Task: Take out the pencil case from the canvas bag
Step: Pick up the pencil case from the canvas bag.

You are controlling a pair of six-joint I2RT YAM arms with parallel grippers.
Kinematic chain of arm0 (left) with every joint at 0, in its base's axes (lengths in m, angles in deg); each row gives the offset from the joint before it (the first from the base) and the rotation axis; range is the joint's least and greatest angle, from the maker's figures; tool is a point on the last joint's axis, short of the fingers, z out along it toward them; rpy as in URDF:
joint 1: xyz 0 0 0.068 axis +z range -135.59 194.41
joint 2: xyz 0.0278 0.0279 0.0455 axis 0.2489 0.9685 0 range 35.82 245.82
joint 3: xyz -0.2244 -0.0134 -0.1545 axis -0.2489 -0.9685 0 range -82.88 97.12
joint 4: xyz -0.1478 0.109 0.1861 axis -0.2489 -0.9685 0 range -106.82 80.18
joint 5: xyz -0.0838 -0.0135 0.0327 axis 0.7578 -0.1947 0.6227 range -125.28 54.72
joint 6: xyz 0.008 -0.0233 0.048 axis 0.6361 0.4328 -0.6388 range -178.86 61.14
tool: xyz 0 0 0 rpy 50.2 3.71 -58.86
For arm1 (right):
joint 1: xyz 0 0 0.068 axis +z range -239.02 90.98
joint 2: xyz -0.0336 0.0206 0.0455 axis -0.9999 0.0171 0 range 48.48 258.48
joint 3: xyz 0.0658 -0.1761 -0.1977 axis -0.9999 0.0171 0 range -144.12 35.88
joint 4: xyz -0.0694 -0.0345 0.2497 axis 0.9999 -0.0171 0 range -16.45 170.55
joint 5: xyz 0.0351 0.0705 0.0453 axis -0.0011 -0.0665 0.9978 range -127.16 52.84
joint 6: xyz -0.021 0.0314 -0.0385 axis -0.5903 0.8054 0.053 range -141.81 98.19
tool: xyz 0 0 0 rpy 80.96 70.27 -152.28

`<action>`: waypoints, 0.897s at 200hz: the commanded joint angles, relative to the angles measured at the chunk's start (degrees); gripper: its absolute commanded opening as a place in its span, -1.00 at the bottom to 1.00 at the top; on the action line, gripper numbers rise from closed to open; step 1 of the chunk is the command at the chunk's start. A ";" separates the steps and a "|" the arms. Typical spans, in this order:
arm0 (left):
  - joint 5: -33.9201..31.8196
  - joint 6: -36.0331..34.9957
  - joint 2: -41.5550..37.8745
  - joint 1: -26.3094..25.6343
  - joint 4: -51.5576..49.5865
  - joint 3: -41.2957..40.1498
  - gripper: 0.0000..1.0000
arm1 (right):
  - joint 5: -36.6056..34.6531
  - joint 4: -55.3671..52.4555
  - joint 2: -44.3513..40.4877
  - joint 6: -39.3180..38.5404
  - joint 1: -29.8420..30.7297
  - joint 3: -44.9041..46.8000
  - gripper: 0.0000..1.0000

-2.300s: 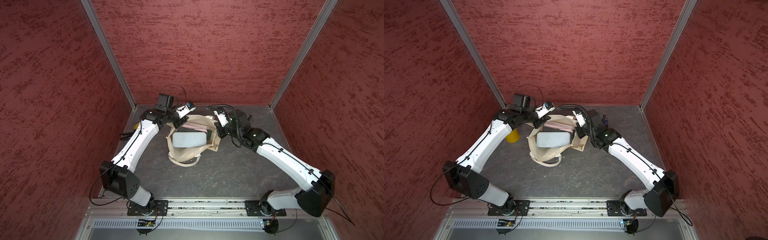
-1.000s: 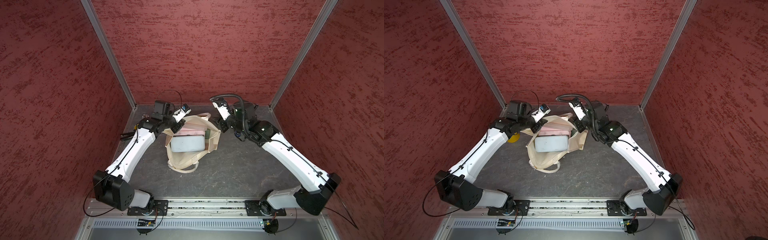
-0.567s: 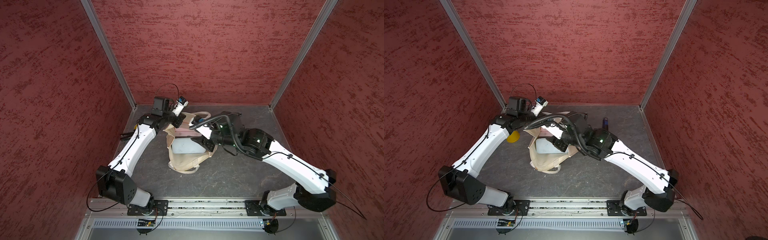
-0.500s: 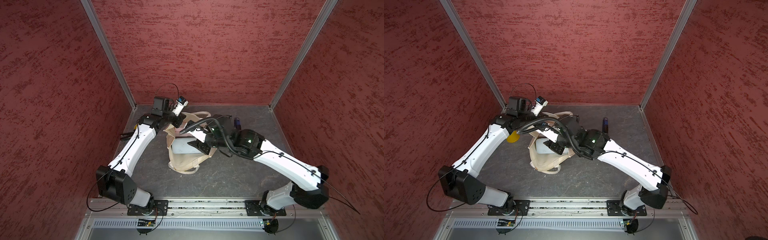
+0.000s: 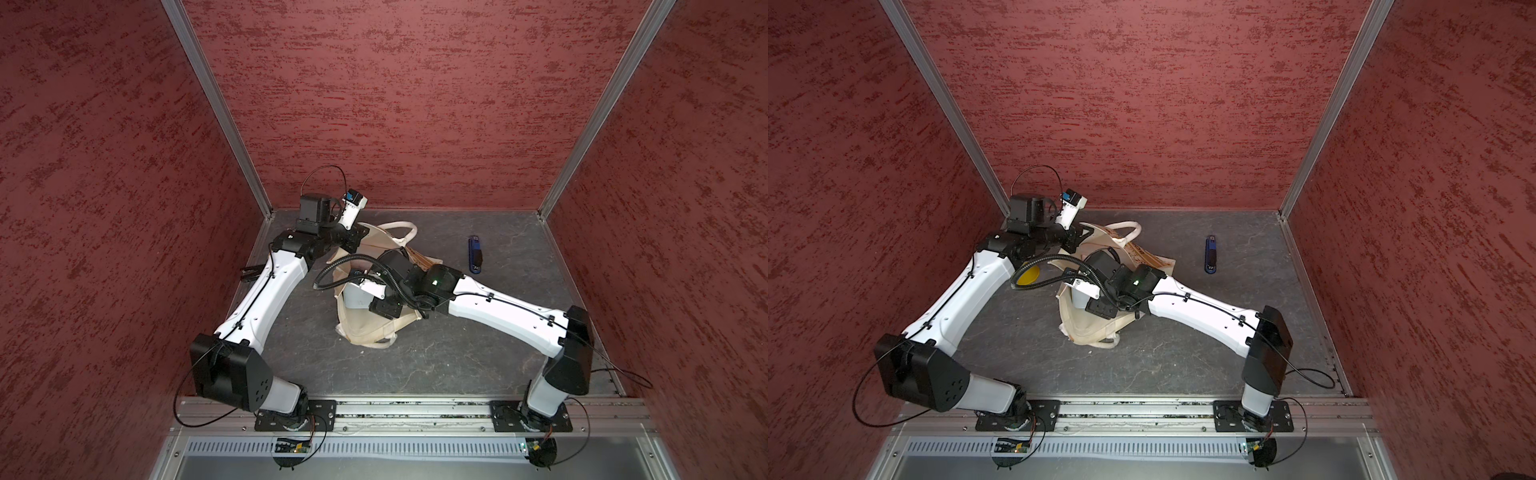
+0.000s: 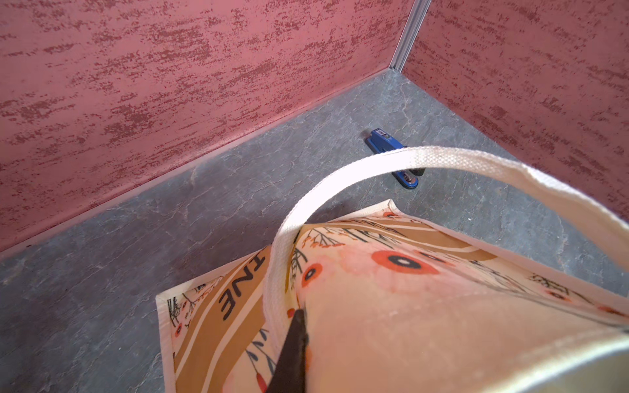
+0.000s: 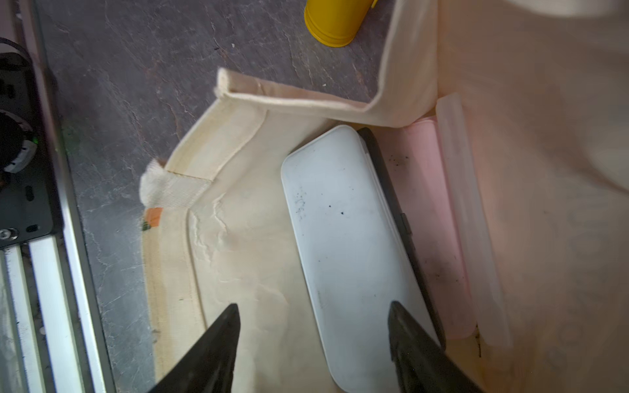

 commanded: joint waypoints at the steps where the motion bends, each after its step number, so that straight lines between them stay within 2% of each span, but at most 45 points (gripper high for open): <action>1: 2.73 2.42 -2.38 0.65 6.75 -1.35 -1.00 | 0.36 0.62 3.75 -1.82 -3.13 -3.03 0.44; 22: 3.15 1.97 -2.76 0.39 6.52 -1.90 -1.00 | -1.51 0.58 6.05 -2.27 -4.53 -3.49 0.55; 83: 5.63 3.37 -2.52 0.29 6.70 -1.88 -1.00 | -0.90 1.10 10.44 -0.51 -7.69 -3.14 0.61; 114: 5.58 3.56 -2.32 0.29 6.79 -2.04 -1.00 | 3.45 -1.77 11.65 0.10 -7.68 -3.42 0.59; 179: 3.78 3.92 -1.75 0.38 6.44 -1.81 -1.00 | 14.77 -6.35 9.25 2.24 -7.00 -1.28 0.40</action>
